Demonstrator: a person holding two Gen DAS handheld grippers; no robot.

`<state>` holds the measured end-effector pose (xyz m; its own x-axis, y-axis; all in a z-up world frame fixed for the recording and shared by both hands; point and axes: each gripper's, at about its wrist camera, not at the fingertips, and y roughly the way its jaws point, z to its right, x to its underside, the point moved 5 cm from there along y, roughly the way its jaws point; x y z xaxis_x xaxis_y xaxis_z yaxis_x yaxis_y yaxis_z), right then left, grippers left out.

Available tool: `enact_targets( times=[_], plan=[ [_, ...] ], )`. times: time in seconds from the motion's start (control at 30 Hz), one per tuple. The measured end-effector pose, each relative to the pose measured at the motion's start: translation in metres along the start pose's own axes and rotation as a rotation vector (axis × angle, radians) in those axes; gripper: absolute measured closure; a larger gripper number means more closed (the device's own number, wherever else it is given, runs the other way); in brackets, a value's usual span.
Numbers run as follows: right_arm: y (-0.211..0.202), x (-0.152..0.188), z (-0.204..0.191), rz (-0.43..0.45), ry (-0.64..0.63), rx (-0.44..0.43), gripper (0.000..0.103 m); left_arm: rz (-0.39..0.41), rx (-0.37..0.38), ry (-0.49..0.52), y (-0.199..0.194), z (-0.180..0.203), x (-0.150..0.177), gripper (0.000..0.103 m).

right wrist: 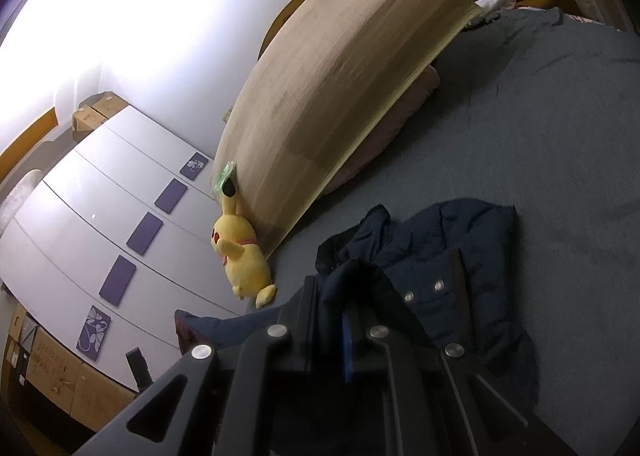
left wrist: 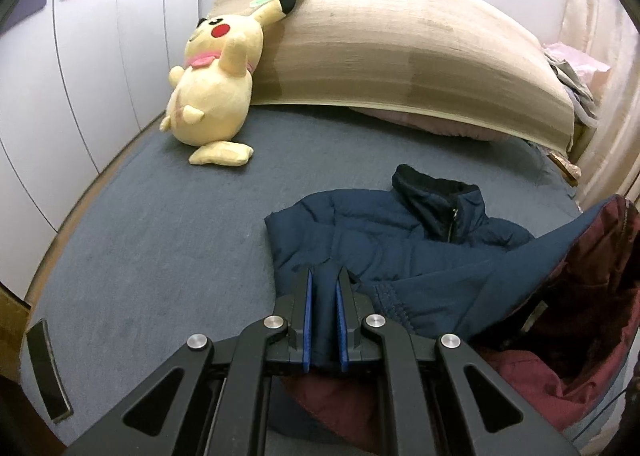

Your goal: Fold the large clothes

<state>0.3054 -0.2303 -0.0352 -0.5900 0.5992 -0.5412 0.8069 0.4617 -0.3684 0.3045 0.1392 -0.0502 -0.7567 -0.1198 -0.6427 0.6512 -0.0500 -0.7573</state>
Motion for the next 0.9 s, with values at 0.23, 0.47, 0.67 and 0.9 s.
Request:
enact_targets(
  times=[0.23, 0.47, 0.67, 0.9],
  plan=[
    [0.029, -0.029, -0.007, -0.001, -0.013, 0.020, 0.092, -0.051, 0.002, -0.009, 0.022, 0.000, -0.030, 0.092],
    [0.060, -0.047, 0.004, -0.020, 0.003, 0.062, 0.092, -0.081, -0.034, -0.004, 0.050, 0.004, -0.040, 0.092],
    [0.078, -0.053, 0.018, -0.039, 0.015, 0.099, 0.092, -0.103, -0.053, 0.009, 0.070, 0.008, -0.044, 0.092],
    [0.094, -0.059, 0.030, -0.051, 0.025, 0.133, 0.092, -0.116, -0.089, 0.022, 0.087, 0.009, -0.046, 0.092]
  ],
)
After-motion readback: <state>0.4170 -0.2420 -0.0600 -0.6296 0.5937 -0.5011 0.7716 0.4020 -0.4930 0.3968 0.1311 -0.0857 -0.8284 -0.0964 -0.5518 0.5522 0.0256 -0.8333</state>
